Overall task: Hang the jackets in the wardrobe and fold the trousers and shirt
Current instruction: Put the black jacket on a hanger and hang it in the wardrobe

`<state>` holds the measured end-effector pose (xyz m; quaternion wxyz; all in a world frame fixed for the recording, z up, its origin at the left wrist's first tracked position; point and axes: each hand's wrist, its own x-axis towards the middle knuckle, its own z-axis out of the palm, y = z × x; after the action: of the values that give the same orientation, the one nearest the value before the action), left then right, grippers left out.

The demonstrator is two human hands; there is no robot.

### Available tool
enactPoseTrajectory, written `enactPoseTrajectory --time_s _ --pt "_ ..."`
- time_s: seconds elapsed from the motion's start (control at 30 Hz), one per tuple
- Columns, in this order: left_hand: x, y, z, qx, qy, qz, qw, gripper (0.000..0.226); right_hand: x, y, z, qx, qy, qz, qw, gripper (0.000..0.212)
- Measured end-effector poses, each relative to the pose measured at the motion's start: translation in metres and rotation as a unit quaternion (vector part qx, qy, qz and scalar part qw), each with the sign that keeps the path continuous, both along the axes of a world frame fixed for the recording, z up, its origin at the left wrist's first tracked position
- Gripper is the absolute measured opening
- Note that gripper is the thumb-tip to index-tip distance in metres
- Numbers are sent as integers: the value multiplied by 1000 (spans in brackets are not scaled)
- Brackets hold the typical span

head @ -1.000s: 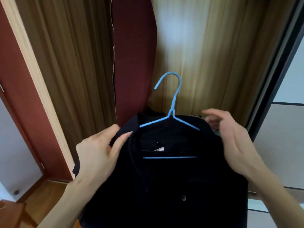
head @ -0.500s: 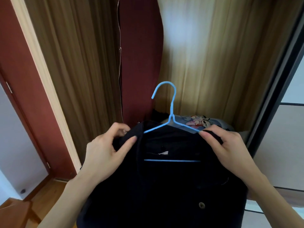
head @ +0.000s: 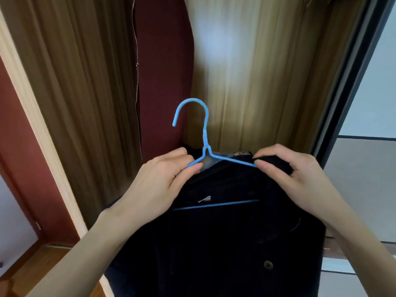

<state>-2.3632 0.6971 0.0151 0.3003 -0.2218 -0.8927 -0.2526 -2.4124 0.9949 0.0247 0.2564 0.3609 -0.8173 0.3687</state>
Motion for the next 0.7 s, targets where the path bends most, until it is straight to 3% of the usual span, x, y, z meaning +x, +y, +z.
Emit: enactPoseTrajectory --time_s 0.2,0.3,0.43,0.53,0.7 --pt "-8 16 2 20 13 -9 1000 38 -4 -12 17 98 -3 76 992 31" --pt "-6 23 2 12 36 3 999 39 -9 -2 24 73 -74 80 991 40" --pt "-8 24 0 28 40 16 999 41 -9 19 2 116 34 4 993 27" --pt "-15 33 2 14 1 18 1000 48 -8 20 -7 135 92 -41 986 30" --pt "-32 51 6 11 -29 -14 999 43 3 34 12 157 47 -59 985 35"
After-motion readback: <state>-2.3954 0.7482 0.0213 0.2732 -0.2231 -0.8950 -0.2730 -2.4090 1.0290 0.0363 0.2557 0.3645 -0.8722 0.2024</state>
